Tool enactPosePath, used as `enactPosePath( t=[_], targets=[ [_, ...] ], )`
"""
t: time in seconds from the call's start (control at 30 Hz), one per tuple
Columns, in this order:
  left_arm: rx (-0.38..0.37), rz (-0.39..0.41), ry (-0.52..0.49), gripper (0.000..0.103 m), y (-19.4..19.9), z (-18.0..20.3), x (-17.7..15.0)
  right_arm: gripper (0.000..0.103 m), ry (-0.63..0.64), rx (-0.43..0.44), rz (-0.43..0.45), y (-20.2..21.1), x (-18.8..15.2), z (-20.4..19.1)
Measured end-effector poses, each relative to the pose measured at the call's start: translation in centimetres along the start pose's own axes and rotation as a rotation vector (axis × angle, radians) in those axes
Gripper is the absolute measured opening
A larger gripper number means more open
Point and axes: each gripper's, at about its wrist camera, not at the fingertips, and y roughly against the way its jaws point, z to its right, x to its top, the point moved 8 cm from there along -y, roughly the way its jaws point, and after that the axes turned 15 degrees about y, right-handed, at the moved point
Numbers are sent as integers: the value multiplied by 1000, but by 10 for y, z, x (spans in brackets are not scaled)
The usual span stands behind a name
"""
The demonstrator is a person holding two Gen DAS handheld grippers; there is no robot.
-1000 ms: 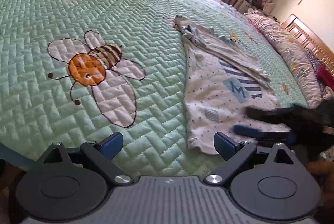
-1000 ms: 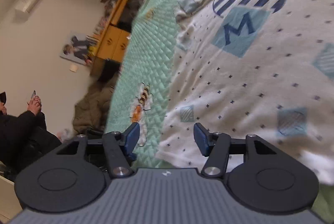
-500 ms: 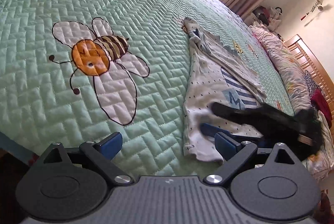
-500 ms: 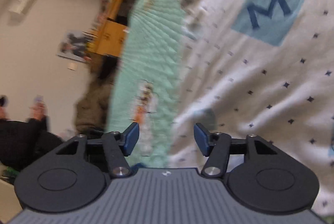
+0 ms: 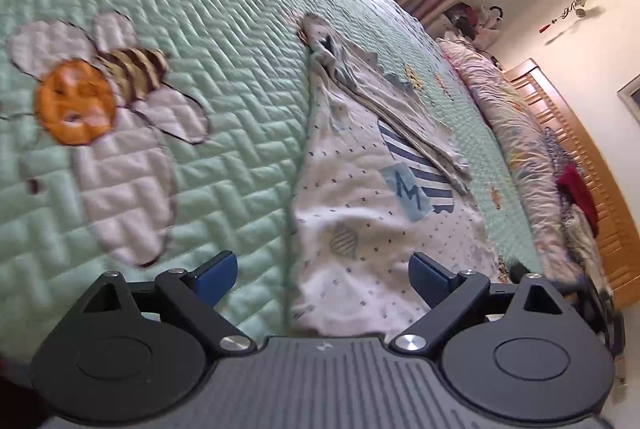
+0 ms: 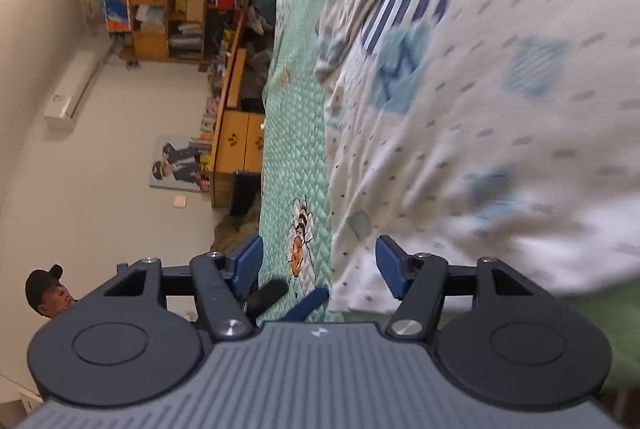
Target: Fold clothes
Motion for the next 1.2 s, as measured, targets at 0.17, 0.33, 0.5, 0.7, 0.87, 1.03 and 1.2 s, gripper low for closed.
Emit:
enactPosePath(
  t=[0.17, 0.33, 0.5, 0.7, 0.87, 1.03, 1.2],
  targets=[
    [26, -17, -82, 91, -18, 17, -6, 70, 137, -130, 101, 33, 21, 4],
    [120, -22, -178, 2, -26, 17, -20, 70, 248, -304, 84, 26, 30, 38],
    [156, 16, -176, 11, -15, 11, -20, 70, 229, -299, 77, 22, 36, 32],
    [181, 130, -182, 40, 8, 23, -6, 70, 222, -225, 131, 16, 64, 16],
    [88, 193, -248, 73, 14, 59, 7, 70, 227, -178, 153, 5, 101, 17],
    [-48, 139, -354, 80, -24, 106, 2, 69, 315, -201, 140, -33, 156, 12],
    [-91, 102, -325, 82, -71, 119, 9, 50, 414, -259, 109, -76, 211, 11]
  ],
)
